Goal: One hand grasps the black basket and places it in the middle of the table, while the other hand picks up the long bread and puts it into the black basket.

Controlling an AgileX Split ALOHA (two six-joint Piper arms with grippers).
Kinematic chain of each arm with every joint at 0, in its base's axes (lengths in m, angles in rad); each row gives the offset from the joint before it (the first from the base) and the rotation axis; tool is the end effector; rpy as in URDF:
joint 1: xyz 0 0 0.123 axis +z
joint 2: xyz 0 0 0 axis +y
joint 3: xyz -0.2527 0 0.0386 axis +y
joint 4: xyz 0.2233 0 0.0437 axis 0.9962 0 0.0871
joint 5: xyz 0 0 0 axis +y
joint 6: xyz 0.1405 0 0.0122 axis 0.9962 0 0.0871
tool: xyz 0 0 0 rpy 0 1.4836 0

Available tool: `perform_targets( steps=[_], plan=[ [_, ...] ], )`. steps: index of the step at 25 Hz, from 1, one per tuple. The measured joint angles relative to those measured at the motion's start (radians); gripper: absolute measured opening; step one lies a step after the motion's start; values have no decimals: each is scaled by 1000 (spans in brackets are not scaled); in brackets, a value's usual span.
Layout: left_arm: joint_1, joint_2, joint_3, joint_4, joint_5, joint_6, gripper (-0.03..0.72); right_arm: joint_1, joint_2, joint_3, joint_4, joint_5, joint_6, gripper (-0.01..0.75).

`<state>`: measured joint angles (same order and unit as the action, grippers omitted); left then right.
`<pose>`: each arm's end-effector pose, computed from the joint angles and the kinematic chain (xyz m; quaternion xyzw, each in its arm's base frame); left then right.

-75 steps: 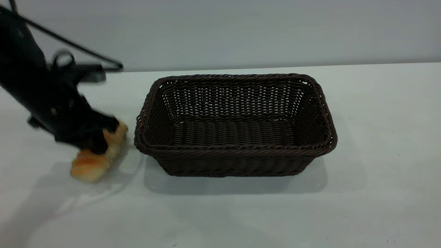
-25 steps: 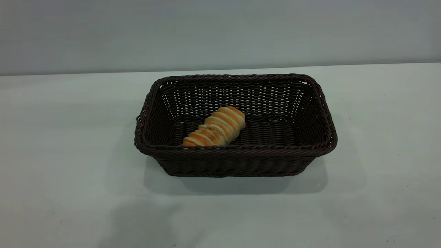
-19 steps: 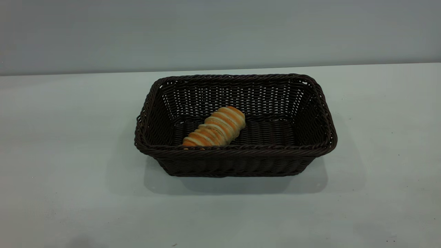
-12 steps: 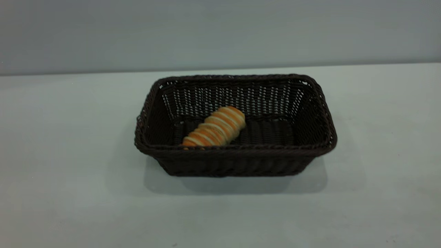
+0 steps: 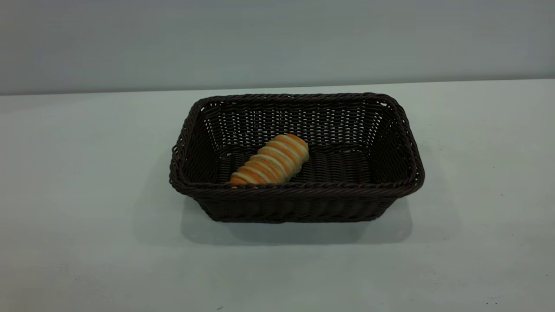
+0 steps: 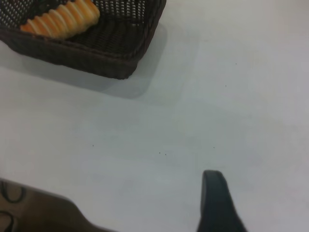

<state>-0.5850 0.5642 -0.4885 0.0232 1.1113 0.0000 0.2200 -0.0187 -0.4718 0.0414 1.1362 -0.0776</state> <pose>0.0825 -0.0511 0.1918 0.2828 0.9303 -0.0564 0.2267 0.0403 0.0144 0.2259 -0.1311 0.8645 0.0551 0.4820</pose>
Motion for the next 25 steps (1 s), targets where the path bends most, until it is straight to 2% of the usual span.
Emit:
perform_targets(
  steps=[11,18,21,25],
  plan=[
    [0,-179,3,0,-5,0,582,-5,0,0,0,0,0,472],
    [6,-276,3,0,-2,0,582,-135,0,0,1,0,0,472],
    [90,-287,3,0,-1,0,582,-185,0,0,1,0,0,472],
    [301,-313,3,0,0,0,582,-195,0,0,1,0,0,472]
  ],
)
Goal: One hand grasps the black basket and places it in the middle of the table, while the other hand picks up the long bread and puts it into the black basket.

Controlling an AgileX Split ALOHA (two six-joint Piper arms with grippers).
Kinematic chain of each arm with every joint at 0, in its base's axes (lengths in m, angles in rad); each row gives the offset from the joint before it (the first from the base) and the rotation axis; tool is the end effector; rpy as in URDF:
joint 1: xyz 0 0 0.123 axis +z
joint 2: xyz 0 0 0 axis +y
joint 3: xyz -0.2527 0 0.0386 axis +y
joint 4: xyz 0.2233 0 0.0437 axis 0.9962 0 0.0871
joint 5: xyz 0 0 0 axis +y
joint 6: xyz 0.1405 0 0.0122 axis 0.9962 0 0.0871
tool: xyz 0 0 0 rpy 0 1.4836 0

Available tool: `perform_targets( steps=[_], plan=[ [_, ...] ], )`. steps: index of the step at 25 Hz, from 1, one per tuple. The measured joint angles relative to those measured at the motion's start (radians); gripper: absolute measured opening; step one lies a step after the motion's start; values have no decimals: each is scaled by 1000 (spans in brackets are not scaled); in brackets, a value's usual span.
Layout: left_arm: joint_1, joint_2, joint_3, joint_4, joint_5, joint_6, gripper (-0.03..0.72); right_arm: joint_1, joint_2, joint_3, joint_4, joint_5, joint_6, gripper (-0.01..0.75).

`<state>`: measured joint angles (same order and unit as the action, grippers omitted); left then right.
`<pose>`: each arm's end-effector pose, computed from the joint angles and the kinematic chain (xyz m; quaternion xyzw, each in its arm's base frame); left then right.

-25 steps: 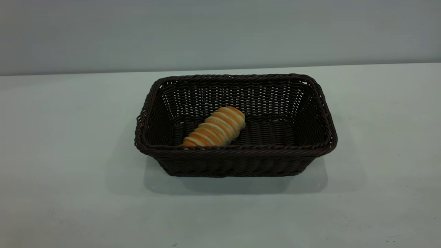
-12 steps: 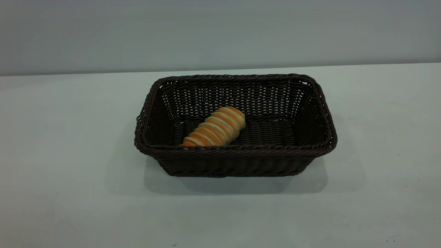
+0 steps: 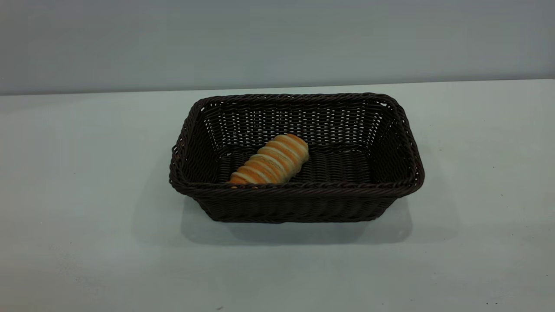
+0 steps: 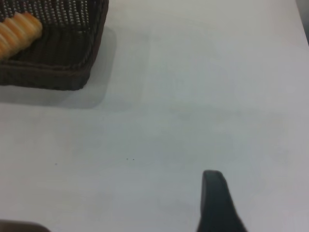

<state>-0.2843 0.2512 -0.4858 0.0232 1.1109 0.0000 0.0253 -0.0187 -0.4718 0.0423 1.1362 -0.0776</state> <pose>0.0691 -0.0171 0.2175 0.1318 0.9151 -0.0425 0.3787 0.0424 0.0065 0.2259 -0.0465 0.8732 0.0084 0.4851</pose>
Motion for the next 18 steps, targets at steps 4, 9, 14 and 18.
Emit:
perform_targets(
  steps=[4,9,14,18],
  plan=[
    [177,-59,0,1,2,0,582,0,0,0,0,0,0,472],
    [281,-160,0,2,6,0,582,0,-1,0,0,0,0,472],
    [294,-268,0,2,15,0,582,0,-1,0,0,0,0,472],
    [300,-273,0,2,19,0,582,0,-1,0,0,0,0,472]
  ],
)
